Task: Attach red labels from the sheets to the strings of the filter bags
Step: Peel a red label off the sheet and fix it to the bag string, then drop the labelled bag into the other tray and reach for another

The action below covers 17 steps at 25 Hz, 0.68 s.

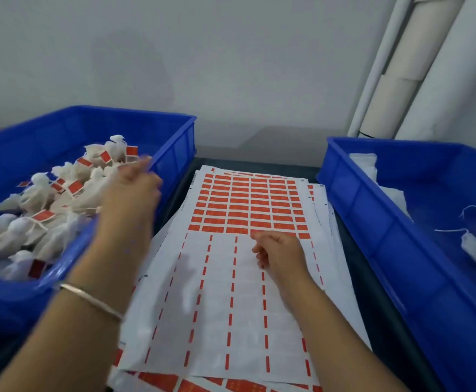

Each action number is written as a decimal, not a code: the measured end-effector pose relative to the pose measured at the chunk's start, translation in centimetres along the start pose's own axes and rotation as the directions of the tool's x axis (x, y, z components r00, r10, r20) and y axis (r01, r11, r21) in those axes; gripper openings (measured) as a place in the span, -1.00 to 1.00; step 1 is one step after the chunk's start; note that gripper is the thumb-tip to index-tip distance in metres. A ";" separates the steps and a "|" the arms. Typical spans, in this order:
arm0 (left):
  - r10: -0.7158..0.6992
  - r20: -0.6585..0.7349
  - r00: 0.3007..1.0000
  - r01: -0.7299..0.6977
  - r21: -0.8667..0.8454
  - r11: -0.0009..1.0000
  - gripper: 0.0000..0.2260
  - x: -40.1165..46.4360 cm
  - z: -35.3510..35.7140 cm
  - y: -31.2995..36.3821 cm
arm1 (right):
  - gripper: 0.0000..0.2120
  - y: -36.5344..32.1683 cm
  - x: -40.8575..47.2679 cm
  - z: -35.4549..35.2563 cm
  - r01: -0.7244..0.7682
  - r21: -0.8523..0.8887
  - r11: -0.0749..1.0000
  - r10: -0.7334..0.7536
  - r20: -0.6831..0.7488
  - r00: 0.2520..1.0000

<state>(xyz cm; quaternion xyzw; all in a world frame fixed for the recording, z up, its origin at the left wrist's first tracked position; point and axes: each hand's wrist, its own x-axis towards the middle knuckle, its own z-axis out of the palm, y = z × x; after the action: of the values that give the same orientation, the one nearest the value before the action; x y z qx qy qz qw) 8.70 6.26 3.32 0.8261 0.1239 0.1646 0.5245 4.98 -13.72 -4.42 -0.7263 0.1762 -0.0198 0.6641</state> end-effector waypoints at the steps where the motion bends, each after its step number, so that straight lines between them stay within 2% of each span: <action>1: -0.206 0.116 0.972 0.234 -0.338 0.912 -0.70 -1.1 2.1 0.2 | -0.88 -1.3 0.4 0.2 -0.128 -0.020 0.992 0.127 -0.033 0.991; 2: -0.205 0.197 0.959 0.255 -0.274 0.928 -0.72 -3.5 4.4 -0.9 | -0.88 -2.8 0.8 0.1 -0.209 -0.054 0.976 0.207 -0.030 0.978; 3: -0.047 0.325 0.945 0.044 0.016 0.999 -0.72 -5.4 6.2 -1.0 | -0.87 -4.4 1.4 -0.6 -0.196 -0.113 0.974 0.195 -0.021 0.981; 4: 0.032 0.404 0.914 -0.059 0.054 0.997 -0.74 -6.6 8.2 -2.0 | -0.85 -6.6 2.3 -1.6 -0.124 -0.153 0.980 0.114 -0.070 0.991; 5: 0.030 0.414 0.910 -0.072 0.087 0.994 -0.77 -7.4 9.3 -3.1 | -0.84 -9.0 3.2 -3.0 -0.006 -0.161 0.987 -0.021 -0.161 0.987; 6: 0.032 0.390 0.920 -0.055 0.049 0.997 -0.80 -7.4 10.3 -4.1 | -0.85 -11.7 4.0 -4.8 0.106 -0.148 0.983 -0.141 -0.246 0.959; 7: 0.046 0.374 0.926 -0.071 0.053 0.996 -0.82 -7.3 10.6 -4.8 | -0.86 -14.2 4.9 -7.2 0.200 -0.081 0.976 -0.215 -0.317 0.924; 9: 0.054 0.392 0.918 -0.099 0.096 0.990 -0.83 -7.5 10.8 -5.4 | -0.84 -17.0 6.9 -12.7 0.271 -0.002 0.962 -0.247 -0.422 0.872; 10: 0.045 0.388 0.921 -0.094 0.106 0.990 -0.83 -7.4 11.0 -5.8 | -0.82 -16.9 8.1 -15.5 0.217 -0.076 0.973 -0.228 -0.449 0.864; 11: 0.020 0.380 0.925 -0.066 0.108 0.992 -0.83 -7.1 10.9 -5.7 | -0.84 -15.8 9.5 -18.2 0.072 -0.301 0.951 -0.214 -0.472 0.855; 12: 0.001 0.377 0.926 -0.036 0.088 0.996 -0.84 -6.8 10.9 -5.7 | -0.87 -13.9 10.6 -20.7 -0.122 -0.547 0.828 -0.193 -0.483 0.854; 13: -0.014 0.382 0.924 -0.019 0.082 0.996 -0.84 -6.7 10.8 -5.6 | -0.89 -11.3 11.2 -22.8 -0.274 -0.706 0.653 -0.153 -0.477 0.865; 14: -0.009 0.390 0.921 -0.018 0.066 0.998 -0.85 -6.7 10.8 -5.7 | -0.87 -8.6 11.4 -24.5 -0.352 -0.747 0.564 -0.077 -0.472 0.878; 15: -0.012 0.403 0.915 -0.018 0.072 0.997 -0.86 -6.9 10.6 -5.4 | -0.76 -6.1 11.5 -25.9 -0.387 -0.713 0.584 0.016 -0.467 0.884; 17: 0.004 0.395 0.919 -0.038 0.078 0.996 -0.86 -7.1 10.6 -5.4 | -0.42 -3.0 11.1 -27.1 -0.410 -0.570 0.712 0.131 -0.466 0.875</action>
<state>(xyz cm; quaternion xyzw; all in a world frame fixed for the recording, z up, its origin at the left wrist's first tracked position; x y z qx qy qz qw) 6.30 -2.90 -6.77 0.8649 0.0138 -0.0048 0.5017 8.97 -42.69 -0.63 -0.8572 0.4076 -0.0024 0.3146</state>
